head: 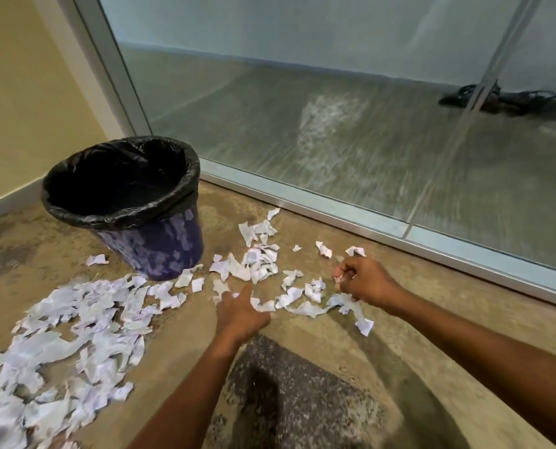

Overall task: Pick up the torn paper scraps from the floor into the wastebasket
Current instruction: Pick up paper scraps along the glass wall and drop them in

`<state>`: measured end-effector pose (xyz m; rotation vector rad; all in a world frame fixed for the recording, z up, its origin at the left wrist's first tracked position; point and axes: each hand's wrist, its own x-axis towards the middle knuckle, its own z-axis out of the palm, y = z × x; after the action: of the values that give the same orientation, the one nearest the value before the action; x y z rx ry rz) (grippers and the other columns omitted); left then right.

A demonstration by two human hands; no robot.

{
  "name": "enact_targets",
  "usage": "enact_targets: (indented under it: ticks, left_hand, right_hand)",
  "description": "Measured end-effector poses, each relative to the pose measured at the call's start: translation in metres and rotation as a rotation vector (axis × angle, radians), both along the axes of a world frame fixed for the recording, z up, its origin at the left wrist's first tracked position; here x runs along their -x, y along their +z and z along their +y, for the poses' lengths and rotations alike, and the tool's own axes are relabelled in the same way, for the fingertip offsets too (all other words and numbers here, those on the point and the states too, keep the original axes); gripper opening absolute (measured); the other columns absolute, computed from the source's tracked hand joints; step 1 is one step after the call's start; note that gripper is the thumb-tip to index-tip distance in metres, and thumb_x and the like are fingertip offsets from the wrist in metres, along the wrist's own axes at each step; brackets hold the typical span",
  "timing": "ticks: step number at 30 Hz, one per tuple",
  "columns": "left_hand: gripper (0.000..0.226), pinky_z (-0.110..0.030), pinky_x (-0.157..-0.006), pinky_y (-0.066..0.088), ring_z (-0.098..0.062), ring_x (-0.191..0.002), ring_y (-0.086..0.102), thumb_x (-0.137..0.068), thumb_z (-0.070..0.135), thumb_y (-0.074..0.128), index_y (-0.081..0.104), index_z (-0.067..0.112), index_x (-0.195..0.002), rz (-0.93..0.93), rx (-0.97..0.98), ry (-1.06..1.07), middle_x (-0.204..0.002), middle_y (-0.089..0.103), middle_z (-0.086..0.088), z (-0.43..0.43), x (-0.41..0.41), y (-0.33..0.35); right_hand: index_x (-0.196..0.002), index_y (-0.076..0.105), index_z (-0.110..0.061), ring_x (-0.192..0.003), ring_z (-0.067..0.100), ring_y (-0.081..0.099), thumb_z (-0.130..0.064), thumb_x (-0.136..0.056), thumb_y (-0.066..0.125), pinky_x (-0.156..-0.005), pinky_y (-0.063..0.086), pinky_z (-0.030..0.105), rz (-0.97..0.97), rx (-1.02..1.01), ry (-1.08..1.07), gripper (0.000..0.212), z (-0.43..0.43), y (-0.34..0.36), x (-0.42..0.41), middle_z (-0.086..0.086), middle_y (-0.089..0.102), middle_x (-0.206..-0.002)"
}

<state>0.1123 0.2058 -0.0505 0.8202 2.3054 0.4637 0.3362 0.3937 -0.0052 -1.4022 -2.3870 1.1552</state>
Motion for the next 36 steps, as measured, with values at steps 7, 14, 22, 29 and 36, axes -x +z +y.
enact_targets:
  ticks: [7,14,22,29,36]
  left_hand:
    - [0.074,-0.047,-0.117,0.042,-0.035,-0.149,0.035,-0.092,0.050,0.076,0.044,0.035,-0.156,0.233,0.027,-0.070,-0.163,0.038,-0.011,-0.006,-0.007,-0.029]
    - [0.053,-0.044,-0.111,0.050,-0.027,-0.142,0.045,-0.097,0.029,0.075,0.057,0.027,-0.147,0.350,-0.039,-0.047,-0.155,0.050,-0.005,-0.004,-0.002,-0.041]
    - [0.024,-0.035,-0.095,0.052,-0.020,-0.113,0.062,-0.097,0.021,0.073,0.070,0.026,-0.120,0.348,-0.132,-0.003,-0.129,0.065,0.001,-0.005,0.007,-0.047]
    - [0.042,-0.040,-0.097,0.056,-0.023,-0.131,0.046,-0.088,0.043,0.081,0.062,0.035,-0.124,0.453,-0.072,-0.068,-0.148,0.039,-0.004,-0.008,0.014,-0.044]
    - [0.080,-0.054,-0.106,0.049,-0.035,-0.151,0.028,-0.083,0.062,0.078,0.042,0.045,-0.152,0.360,-0.002,-0.185,-0.172,0.017,-0.001,-0.009,0.040,-0.047]
  right_hand:
    - [-0.156,0.035,-0.046,-0.122,0.027,0.061,-0.052,-0.074,0.087,-0.080,0.055,0.035,-0.455,-0.181,0.193,0.097,-0.014,-0.050,-0.035,0.003,0.050,-0.145]
    - [-0.143,0.055,-0.022,-0.113,0.028,0.061,-0.027,-0.079,0.089,-0.082,0.055,0.037,-0.402,-0.138,0.172,0.072,-0.016,-0.073,-0.045,0.006,0.051,-0.135]
    - [-0.108,0.061,-0.028,-0.097,0.021,0.065,-0.012,-0.086,0.082,-0.068,0.045,0.028,-0.174,-0.213,0.152,0.034,-0.012,-0.075,-0.038,-0.003,0.060,-0.111]
    - [-0.162,0.025,-0.025,-0.140,0.037,0.048,-0.056,-0.078,0.088,-0.102,0.052,0.046,-0.335,-0.147,0.277,0.110,-0.021,-0.077,-0.003,0.015,0.025,-0.164]
    - [-0.132,0.060,-0.013,-0.117,0.030,0.057,-0.022,-0.091,0.078,-0.086,0.052,0.039,-0.234,-0.231,0.296,0.046,-0.028,-0.089,0.009,0.010,0.049,-0.131]
